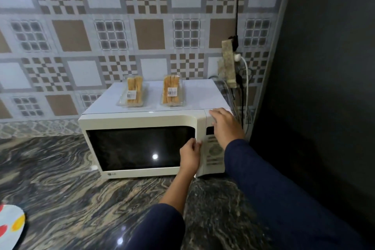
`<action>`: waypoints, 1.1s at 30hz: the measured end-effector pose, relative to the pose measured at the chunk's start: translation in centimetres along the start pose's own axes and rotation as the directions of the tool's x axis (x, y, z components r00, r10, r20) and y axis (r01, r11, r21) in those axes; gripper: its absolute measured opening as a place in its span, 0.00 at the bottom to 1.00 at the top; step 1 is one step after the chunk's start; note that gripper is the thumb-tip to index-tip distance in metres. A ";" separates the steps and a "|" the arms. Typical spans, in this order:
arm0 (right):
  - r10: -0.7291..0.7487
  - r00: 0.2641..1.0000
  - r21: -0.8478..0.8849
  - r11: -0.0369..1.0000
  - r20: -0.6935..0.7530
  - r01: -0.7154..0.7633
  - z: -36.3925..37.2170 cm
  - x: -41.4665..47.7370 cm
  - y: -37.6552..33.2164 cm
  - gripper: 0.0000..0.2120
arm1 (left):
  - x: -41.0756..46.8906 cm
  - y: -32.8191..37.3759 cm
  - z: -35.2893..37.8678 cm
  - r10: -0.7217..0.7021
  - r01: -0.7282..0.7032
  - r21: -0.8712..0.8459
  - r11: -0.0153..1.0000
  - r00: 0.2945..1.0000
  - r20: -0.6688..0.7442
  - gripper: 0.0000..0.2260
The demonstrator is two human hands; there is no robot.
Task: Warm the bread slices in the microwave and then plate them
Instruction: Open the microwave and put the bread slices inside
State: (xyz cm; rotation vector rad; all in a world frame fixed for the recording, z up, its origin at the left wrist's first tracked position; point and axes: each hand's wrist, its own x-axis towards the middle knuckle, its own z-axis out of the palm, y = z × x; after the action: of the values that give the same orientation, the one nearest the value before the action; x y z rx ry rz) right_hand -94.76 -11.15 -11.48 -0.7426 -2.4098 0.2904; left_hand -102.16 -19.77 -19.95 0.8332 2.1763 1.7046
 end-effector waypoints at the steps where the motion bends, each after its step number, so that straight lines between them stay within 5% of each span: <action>1: 0.000 1.000 0.007 1.000 -0.010 0.000 0.0 0.0 0.0 0.20 | 0.1 -0.2 0.0 -0.008 0.009 -0.016 1.000 1.000 0.004 0.11; 12: 0.142 0.989 0.324 0.938 -0.031 -0.124 0.1 0.4 -0.4 0.15 | 0.0 0.0 -0.5 -0.049 0.050 -0.009 0.999 0.997 0.058 0.10; 18: 0.153 0.987 0.169 0.975 -0.044 -0.144 -0.1 0.7 -0.5 0.16 | -5.3 -1.3 -3.2 0.053 -0.050 -0.025 0.998 0.990 0.133 0.17; 24: 0.213 0.974 0.359 0.906 0.076 -0.226 -0.6 -2.1 -3.8 0.18 | -9.6 -1.7 -6.0 0.033 -0.013 -0.116 0.993 0.985 0.171 0.13; 28: 0.131 0.985 0.669 0.723 0.115 -0.174 -1.8 -7.7 -6.1 0.14 | -13.4 -2.6 -7.1 0.055 -0.033 -0.219 0.975 0.994 0.094 0.13; 33: -0.114 0.992 0.679 0.733 0.054 0.047 -2.3 -13.6 -9.9 0.09 | -17.8 -2.9 -7.1 -0.020 0.006 -0.210 0.978 0.998 -0.065 0.07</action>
State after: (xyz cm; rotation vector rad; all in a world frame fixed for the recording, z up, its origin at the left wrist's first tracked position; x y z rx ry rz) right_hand -88.70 -26.98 -12.53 -0.2801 -2.1566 1.1210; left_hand -92.34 -36.15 -23.31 0.7141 1.9919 1.9397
